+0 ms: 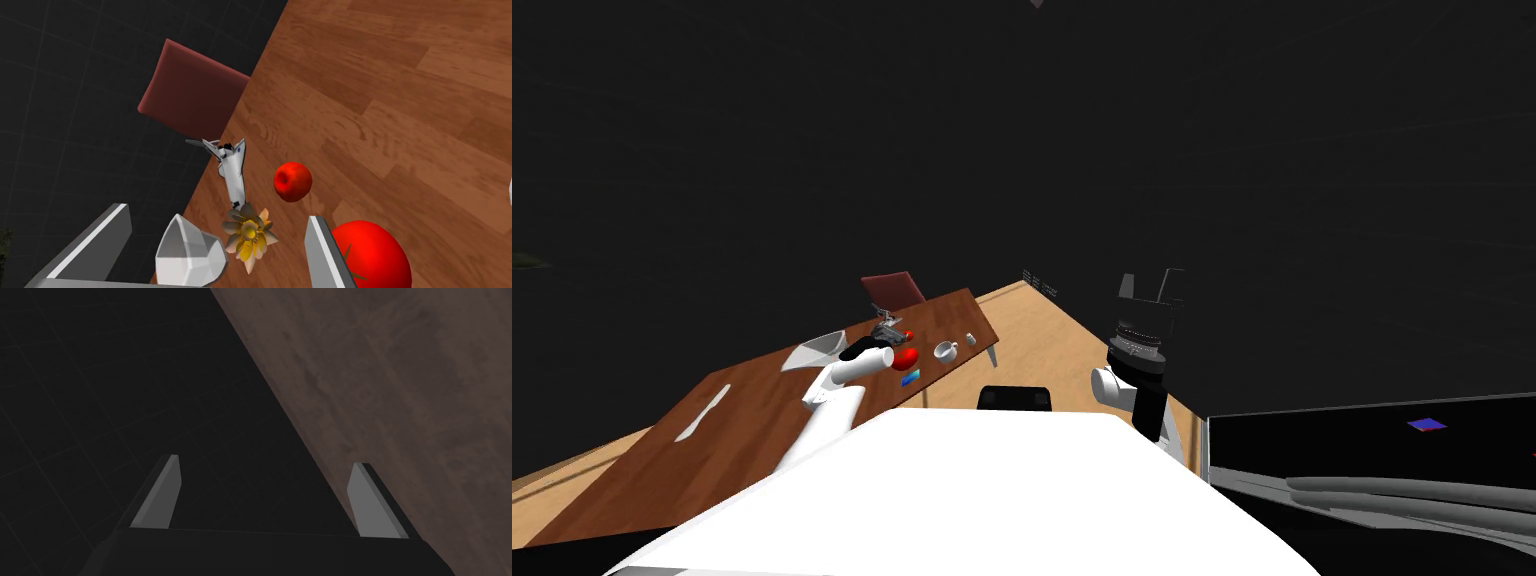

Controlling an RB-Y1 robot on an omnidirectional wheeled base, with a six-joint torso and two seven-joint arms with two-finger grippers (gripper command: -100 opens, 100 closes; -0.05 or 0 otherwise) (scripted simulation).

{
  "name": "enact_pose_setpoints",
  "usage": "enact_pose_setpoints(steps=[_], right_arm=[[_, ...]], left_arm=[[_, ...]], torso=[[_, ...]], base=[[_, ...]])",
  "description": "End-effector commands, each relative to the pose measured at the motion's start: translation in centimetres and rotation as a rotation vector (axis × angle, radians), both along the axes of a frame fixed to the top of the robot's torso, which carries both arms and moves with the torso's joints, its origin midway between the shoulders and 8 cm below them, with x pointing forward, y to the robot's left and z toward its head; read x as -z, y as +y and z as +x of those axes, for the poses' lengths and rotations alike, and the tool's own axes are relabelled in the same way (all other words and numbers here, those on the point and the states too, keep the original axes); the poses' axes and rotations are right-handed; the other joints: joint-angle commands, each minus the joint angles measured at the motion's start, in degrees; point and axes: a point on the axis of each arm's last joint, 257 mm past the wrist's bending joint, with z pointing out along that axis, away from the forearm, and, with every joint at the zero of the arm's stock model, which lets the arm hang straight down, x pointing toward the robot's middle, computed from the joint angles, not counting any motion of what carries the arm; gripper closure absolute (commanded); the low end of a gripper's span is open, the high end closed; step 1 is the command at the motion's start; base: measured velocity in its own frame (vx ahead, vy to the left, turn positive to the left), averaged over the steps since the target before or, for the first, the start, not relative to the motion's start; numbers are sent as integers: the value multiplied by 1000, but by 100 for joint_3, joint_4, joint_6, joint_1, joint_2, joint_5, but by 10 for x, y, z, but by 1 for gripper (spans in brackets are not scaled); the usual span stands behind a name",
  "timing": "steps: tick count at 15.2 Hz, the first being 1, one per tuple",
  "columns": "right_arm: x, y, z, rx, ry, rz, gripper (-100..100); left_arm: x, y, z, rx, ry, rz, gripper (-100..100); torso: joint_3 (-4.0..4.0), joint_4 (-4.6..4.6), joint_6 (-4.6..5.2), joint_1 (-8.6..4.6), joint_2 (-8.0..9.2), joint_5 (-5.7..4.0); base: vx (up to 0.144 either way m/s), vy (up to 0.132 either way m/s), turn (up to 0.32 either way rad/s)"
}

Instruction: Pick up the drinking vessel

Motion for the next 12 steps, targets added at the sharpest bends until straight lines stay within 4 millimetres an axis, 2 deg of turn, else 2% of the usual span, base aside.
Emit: enact_pose_setpoints(steps=[1,4,7,9,11,12], right_arm=[[0,0,0,0,0,0,0],[0,0,0,0,0,0,0],[0,0,0,0,0,0,0],[0,0,0,0,0,0,0],[0,0,0,0,0,0,0],[0,0,0,0,0,0,0]], left_arm=[[16,4,-7,-24,28,-34,-100],[43,11,-20,-112,60,-153,-100],[73,10,-37,-168,114,-237,-100],[81,8,-43,-174,137,-252,-100],[101,4,-55,-220,171,-325,-100],[101,4,-55,-220,171,-325,-100]], torso=[[0,0,0,0,0,0],[-1,0,2,0,-2,1],[-1,-1,-3,5,-2,1],[0,0,1,5,0,2],[0,0,2,0,-1,0],[-1,0,0,1,-1,0]], base=[[-1,32,-73],[3,38,-218],[1,48,-134],[-4,42,-134],[0,37,-172],[0,34,-71]])
